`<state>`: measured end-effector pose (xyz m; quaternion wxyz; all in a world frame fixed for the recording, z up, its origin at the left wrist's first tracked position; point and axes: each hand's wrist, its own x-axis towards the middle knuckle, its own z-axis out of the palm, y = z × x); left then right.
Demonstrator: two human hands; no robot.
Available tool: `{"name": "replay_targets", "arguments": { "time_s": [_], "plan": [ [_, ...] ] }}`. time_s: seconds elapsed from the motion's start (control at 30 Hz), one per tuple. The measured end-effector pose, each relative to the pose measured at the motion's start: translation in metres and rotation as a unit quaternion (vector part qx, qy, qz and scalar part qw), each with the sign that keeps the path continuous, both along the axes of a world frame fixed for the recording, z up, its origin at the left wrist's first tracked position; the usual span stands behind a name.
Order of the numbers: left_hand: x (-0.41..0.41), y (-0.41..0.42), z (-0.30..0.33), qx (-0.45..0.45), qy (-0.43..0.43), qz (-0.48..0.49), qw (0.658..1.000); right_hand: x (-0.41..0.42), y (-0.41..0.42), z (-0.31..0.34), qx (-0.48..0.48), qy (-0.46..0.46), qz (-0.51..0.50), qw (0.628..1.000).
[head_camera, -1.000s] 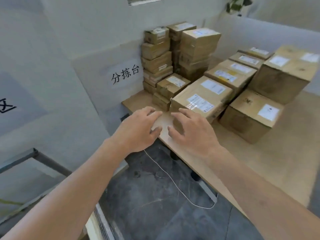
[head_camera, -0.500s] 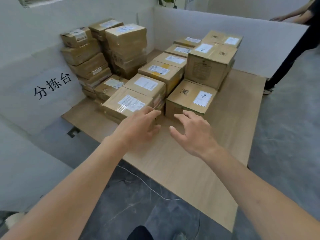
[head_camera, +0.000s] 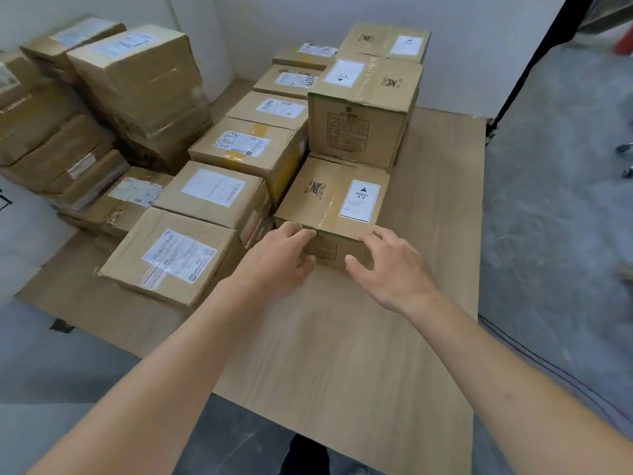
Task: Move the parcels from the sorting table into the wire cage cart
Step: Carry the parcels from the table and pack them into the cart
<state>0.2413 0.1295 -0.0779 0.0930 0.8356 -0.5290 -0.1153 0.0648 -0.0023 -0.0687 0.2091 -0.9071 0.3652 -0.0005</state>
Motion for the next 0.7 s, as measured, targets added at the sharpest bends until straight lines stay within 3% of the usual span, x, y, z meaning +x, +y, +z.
{"name": "replay_targets", "arguments": {
  "time_s": [0.27,0.5,0.7],
  "plan": [
    [0.089,-0.079,-0.056,0.049,0.051,0.003,0.998,0.077,-0.061,-0.054,0.055,0.045,-0.071,0.995],
    [0.119,-0.114,-0.085,0.097,0.066,0.018,0.993,0.097,-0.088,-0.086,0.121,0.088,-0.129,0.98],
    [0.11,-0.112,-0.094,0.053,0.059,0.063,0.995,0.08,-0.101,-0.11,0.129,0.058,-0.184,0.973]
  ]
}}
